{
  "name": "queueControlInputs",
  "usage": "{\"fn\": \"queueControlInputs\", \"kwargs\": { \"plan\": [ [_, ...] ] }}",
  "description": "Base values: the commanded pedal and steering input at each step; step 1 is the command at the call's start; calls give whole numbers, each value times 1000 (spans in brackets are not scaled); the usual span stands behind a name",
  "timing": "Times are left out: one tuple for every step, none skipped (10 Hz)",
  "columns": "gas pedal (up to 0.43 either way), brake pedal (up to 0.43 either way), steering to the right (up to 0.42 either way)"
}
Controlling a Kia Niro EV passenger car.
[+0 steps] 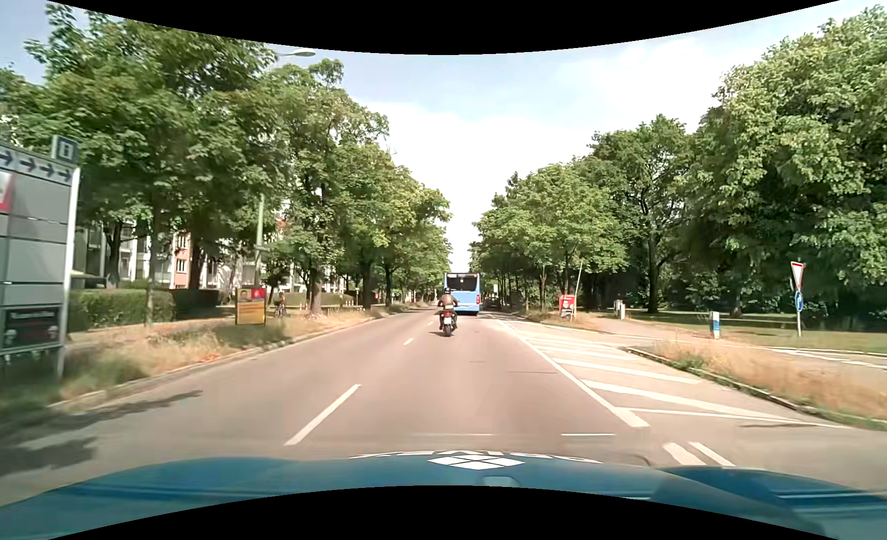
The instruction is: Follow the waypoints while adhering to traffic rules and regulations
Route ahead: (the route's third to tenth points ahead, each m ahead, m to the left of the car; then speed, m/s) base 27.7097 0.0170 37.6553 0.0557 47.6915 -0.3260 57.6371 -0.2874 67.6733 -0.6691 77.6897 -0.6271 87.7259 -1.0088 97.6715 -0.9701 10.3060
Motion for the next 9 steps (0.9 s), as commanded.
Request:
{"fn": "queueControlInputs", "kwargs": {
  "plan": [
    [0,0,-1],
    [0,0,-1],
    [0,0,-1],
    [0,0,-1],
    [0,0,0],
    [0,0,0],
    [0,0,0],
    [0,0,0],
    [0,0,0]
  ]
}}
